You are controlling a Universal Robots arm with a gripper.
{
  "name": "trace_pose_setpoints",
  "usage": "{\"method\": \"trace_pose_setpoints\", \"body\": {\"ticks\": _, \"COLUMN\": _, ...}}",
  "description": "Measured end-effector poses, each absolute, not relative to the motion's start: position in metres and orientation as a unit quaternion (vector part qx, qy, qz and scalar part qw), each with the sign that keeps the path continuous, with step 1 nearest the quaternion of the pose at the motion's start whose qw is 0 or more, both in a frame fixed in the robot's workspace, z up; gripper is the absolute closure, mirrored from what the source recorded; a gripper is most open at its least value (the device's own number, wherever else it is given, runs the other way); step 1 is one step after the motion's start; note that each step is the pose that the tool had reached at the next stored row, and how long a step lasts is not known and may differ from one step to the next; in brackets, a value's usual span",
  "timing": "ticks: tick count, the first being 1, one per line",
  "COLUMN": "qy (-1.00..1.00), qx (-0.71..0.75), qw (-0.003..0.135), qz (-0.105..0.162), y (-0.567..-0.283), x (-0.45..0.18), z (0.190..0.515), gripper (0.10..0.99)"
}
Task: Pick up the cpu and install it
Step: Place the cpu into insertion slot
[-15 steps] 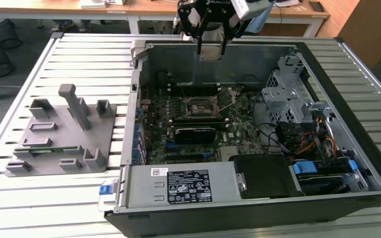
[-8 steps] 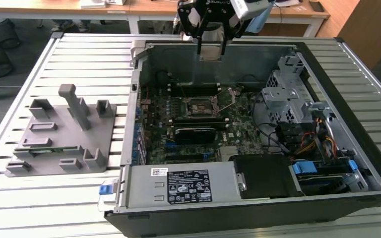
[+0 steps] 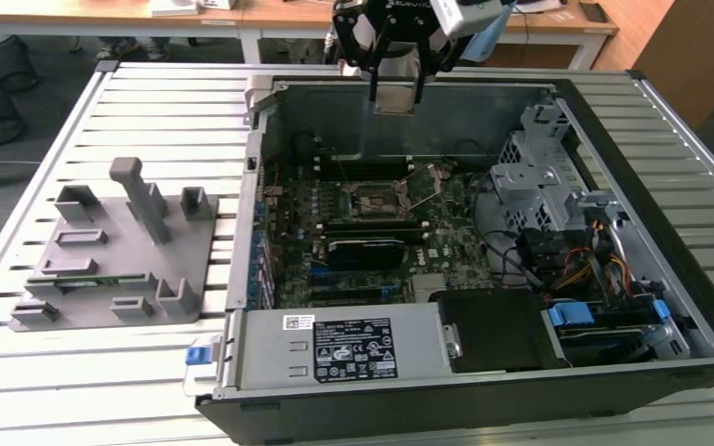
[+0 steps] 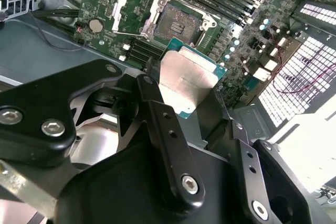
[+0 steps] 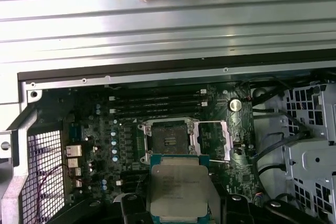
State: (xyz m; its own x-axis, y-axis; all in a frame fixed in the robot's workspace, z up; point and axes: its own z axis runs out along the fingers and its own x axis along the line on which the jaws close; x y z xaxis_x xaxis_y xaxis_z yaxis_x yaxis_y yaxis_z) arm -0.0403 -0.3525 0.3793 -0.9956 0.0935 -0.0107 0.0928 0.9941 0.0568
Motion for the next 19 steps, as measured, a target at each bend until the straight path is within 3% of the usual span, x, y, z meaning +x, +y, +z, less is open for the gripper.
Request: {"method": "trace_pose_setpoints", "body": {"ticks": 19, "qy": 0.997, "qx": 0.068, "qw": 0.007, "qz": 0.028, "y": -0.3525, "x": -0.0403, "z": 0.3793, "gripper": 0.561}}
